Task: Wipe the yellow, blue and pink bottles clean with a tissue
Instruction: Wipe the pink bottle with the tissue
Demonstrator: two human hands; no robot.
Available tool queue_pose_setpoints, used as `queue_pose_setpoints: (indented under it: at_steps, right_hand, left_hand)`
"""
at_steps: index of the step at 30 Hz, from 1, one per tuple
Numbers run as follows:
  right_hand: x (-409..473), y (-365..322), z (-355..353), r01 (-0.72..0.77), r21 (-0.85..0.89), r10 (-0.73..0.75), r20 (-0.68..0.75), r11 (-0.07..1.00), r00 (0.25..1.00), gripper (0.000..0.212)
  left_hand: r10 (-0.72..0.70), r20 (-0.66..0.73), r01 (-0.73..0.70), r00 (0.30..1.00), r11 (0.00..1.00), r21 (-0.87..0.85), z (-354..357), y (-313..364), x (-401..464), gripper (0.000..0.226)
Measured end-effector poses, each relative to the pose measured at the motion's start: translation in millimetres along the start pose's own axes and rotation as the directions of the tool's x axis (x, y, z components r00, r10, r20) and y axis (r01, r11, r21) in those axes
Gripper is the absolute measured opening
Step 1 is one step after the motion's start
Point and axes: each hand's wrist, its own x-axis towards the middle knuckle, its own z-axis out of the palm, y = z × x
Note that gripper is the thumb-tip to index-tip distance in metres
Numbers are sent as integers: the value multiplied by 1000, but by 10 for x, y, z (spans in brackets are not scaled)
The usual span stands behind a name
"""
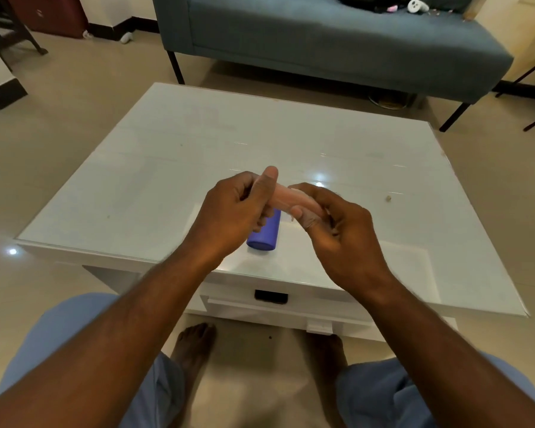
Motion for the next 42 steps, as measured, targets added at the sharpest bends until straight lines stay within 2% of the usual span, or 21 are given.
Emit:
queue_pose_setpoints:
  at_steps: [2, 3, 8, 11, 13, 15, 17, 20, 22, 24, 27, 31, 32, 33, 35, 36, 38, 42]
  right_hand:
    - [2, -9, -9, 10, 72, -7, -49, 997, 999, 33]
    - [0, -11, -8, 23, 99, -17, -62, 995, 998, 32]
    - [-23, 25, 4, 130, 205, -107, -119, 970, 987, 27]
    - [-23, 42, 5, 197, 235, -172, -121, 952, 978, 25]
    - [-3, 25, -10, 117, 246, -96, -95, 962, 991, 24]
    - [20, 16, -22, -57, 236, 65, -25, 970, 998, 25]
    - [31, 38, -25, -252, 247, 242, 69, 936, 968, 28]
    - [39, 32, -19, -509, 401, 462, 215, 762, 860, 26]
    - [29, 12, -16, -572, 410, 507, 265, 711, 820, 26]
    - [23, -8, 9, -575, 357, 507, 273, 736, 818, 29]
    - [4, -46, 73, -590, 344, 540, 238, 730, 807, 26]
    - [45, -113, 85, -644, 457, 610, 244, 613, 754, 27]
    - [46, -128, 77, -640, 439, 595, 257, 630, 762, 31]
    - [31, -125, 69, -589, 383, 525, 268, 711, 808, 35]
    - [-25, -127, 80, -346, 196, 275, 317, 918, 908, 47]
    - [-57, -108, 89, -240, 93, 197, 331, 966, 923, 56]
    - [-92, -51, 98, -135, -17, 133, 310, 991, 941, 66]
    - [-123, -8, 107, 19, -70, 0, 263, 997, 965, 64]
  left_hand:
    - [128, -38, -117, 991, 970, 211, -20, 16, -5, 48]
    - [143, -48, -127, 989, 961, 244, -22, 19, -2, 49]
    - [173, -81, -137, 981, 932, 335, -15, -5, 24, 57]
    - [105, -79, -74, 991, 944, 323, -17, 12, 16, 62]
    - [24, -90, 6, 996, 949, 314, -20, 19, 16, 68]
    - [0, -85, 29, 996, 941, 337, -6, 15, 10, 74]
    - [41, -62, -18, 997, 942, 336, 13, 1, -11, 75]
    - [198, 1, -186, 980, 920, 344, 21, -30, -51, 60]
    - [281, 24, -265, 959, 868, 420, 34, -61, -53, 57]
    - [300, 10, -269, 954, 837, 476, 52, -82, -49, 58]
    - [264, 5, -240, 965, 867, 438, 71, -99, -51, 52]
    - [274, 6, -249, 962, 864, 438, 101, -89, -76, 52]
    - [268, -1, -238, 963, 859, 453, 108, -82, -79, 52]
    - [259, -19, -221, 966, 857, 466, 109, -78, -74, 53]
    - [226, -73, -165, 971, 864, 476, 99, -60, -57, 57]
    - [202, -93, -135, 975, 870, 474, 89, -51, -48, 58]
    - [154, -101, -90, 983, 881, 464, 83, -50, -30, 60]
    - [84, -92, -35, 992, 895, 445, 79, -52, -38, 59]
